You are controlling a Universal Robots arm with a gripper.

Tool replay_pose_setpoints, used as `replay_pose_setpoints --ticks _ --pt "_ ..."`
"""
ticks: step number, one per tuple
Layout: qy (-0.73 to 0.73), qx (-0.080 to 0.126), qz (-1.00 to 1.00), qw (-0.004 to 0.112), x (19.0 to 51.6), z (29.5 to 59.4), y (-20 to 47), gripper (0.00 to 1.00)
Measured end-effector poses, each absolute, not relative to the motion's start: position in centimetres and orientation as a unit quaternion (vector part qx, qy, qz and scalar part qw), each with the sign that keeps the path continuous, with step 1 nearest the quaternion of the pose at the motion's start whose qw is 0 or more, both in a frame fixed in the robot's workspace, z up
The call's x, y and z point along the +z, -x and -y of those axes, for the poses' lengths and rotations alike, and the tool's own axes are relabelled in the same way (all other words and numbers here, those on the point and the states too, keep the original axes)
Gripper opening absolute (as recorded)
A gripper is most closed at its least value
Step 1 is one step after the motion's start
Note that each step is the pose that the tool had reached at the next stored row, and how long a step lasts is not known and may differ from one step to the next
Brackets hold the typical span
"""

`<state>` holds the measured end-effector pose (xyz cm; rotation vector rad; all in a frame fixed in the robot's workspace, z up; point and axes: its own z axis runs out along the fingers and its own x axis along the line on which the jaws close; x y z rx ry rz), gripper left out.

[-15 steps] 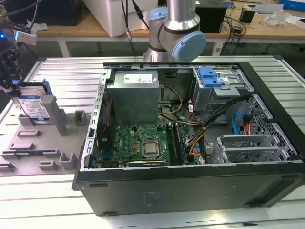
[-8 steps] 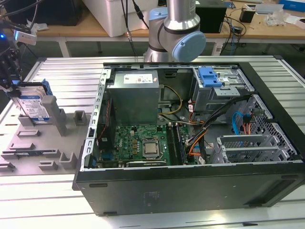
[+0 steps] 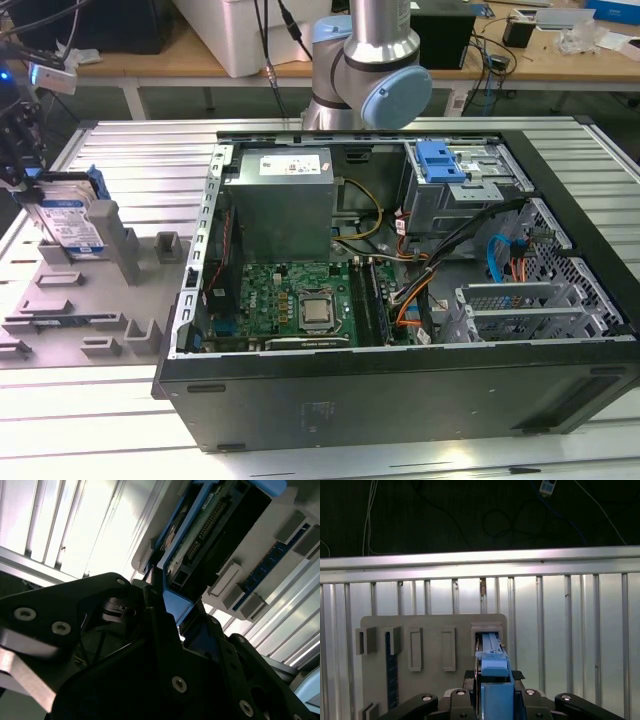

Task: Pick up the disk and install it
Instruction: 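Pick up the disk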

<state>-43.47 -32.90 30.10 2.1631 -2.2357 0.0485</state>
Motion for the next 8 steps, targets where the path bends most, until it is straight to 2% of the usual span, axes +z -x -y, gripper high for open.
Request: replay_pose_setpoints --ticks 8 --pt "-0.695 0.016 0.718 0.015 30.99 32.9 43.47 0.36"
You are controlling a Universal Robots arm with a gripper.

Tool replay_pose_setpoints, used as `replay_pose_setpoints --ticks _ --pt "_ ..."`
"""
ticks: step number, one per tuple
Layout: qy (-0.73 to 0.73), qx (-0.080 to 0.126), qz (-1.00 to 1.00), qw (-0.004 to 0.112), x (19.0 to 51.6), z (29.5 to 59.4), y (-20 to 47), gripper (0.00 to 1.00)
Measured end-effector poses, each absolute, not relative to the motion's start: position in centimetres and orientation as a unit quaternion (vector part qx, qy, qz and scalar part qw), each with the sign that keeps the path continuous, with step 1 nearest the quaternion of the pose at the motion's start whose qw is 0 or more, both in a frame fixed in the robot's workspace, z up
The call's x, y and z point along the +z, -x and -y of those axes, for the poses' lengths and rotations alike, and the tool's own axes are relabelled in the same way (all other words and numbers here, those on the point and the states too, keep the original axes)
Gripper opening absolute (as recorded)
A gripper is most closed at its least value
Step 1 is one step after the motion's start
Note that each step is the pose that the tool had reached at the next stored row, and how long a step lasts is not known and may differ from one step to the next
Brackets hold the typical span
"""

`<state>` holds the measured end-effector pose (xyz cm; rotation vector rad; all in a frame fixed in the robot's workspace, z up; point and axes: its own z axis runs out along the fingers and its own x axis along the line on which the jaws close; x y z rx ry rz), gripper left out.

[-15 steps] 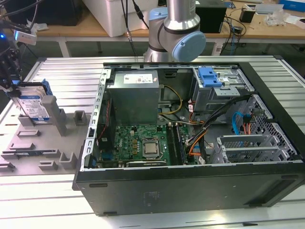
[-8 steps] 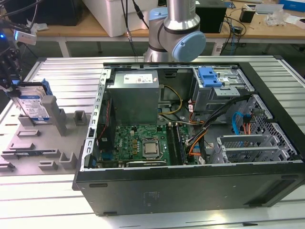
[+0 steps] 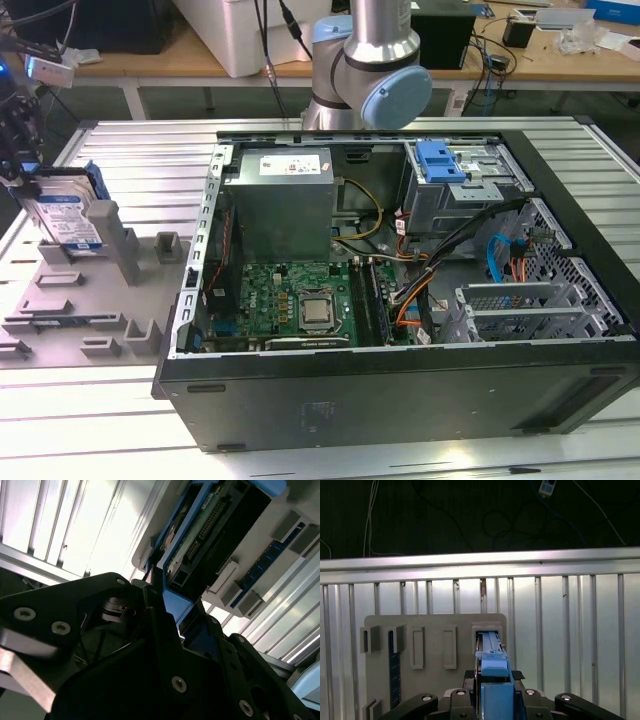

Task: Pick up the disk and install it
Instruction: 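Pick up the disk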

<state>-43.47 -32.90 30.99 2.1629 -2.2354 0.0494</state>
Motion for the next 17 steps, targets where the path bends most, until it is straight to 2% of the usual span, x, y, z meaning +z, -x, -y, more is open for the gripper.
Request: replay_pose_setpoints --ticks 17 --pt "-0.695 0.017 0.718 0.017 33.2 32.9 43.5 0.36"
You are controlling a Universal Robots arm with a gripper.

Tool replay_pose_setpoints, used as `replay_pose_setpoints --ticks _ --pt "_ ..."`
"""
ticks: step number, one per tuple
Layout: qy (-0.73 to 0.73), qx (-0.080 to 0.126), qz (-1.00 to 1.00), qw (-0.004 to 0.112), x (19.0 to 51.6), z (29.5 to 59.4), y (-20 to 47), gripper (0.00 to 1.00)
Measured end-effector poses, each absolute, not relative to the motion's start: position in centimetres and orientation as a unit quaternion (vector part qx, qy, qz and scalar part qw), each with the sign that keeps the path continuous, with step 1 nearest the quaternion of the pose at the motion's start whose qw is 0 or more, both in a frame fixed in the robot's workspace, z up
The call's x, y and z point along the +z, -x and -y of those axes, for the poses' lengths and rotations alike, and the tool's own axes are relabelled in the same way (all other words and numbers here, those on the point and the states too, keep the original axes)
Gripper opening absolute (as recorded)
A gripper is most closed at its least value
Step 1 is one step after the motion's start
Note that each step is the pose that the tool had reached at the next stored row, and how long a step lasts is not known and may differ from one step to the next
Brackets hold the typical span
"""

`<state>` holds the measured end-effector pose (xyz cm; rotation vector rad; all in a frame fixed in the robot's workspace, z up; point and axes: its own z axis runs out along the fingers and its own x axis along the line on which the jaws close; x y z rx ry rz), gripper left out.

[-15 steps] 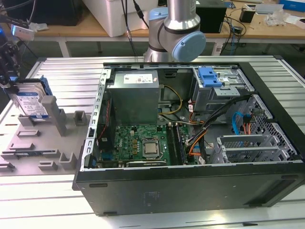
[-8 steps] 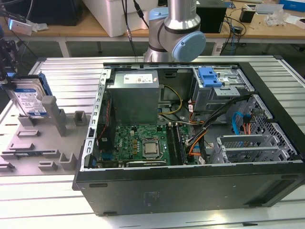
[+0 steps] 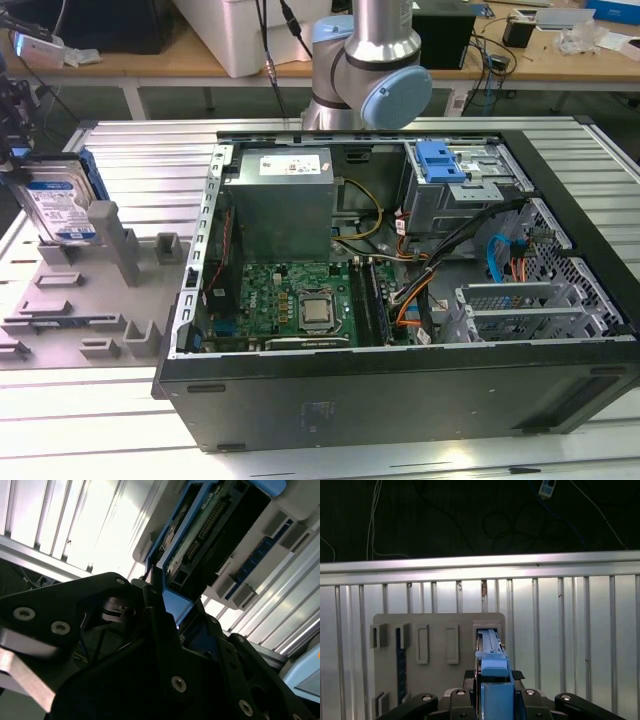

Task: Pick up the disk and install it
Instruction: 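Pick up the disk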

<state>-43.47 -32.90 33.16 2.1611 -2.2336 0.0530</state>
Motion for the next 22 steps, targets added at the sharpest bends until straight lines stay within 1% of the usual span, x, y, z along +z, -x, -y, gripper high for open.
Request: replay_pose_setpoints --ticks 22 --pt "-0.695 0.02 0.718 0.019 35.5 32.9 43.5 0.36"
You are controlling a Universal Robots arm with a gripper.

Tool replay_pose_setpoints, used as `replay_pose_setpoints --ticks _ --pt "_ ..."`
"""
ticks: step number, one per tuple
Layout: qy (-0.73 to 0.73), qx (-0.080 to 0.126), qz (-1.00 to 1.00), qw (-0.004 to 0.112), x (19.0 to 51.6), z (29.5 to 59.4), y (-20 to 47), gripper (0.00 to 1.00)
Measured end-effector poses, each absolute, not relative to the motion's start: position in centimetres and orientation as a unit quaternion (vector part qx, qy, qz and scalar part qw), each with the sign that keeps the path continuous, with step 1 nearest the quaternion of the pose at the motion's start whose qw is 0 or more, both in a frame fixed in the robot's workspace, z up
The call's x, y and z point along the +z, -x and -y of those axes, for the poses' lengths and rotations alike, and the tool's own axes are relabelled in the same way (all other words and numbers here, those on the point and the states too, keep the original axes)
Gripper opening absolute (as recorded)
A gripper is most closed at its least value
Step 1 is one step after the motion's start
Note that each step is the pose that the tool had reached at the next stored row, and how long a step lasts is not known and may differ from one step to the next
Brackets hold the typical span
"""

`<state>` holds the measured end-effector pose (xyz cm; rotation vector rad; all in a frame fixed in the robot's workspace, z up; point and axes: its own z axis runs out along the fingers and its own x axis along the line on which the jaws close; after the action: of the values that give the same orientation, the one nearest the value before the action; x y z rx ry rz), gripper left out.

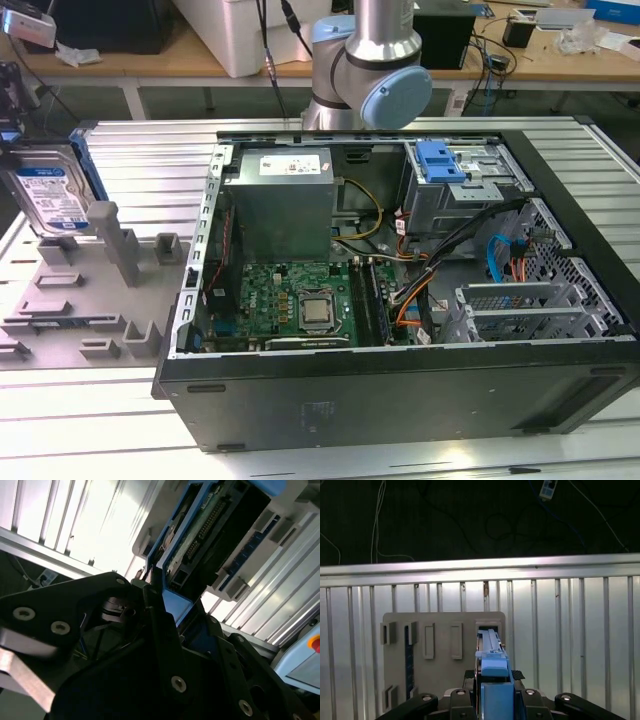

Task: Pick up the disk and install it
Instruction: 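Pick up the disk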

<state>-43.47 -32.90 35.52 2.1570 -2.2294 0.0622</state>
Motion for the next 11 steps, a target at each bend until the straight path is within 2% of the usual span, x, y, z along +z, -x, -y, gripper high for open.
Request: replay_pose_setpoints --ticks 11 --pt "-0.695 0.023 0.718 0.023 36.9 32.9 43.5 0.36"
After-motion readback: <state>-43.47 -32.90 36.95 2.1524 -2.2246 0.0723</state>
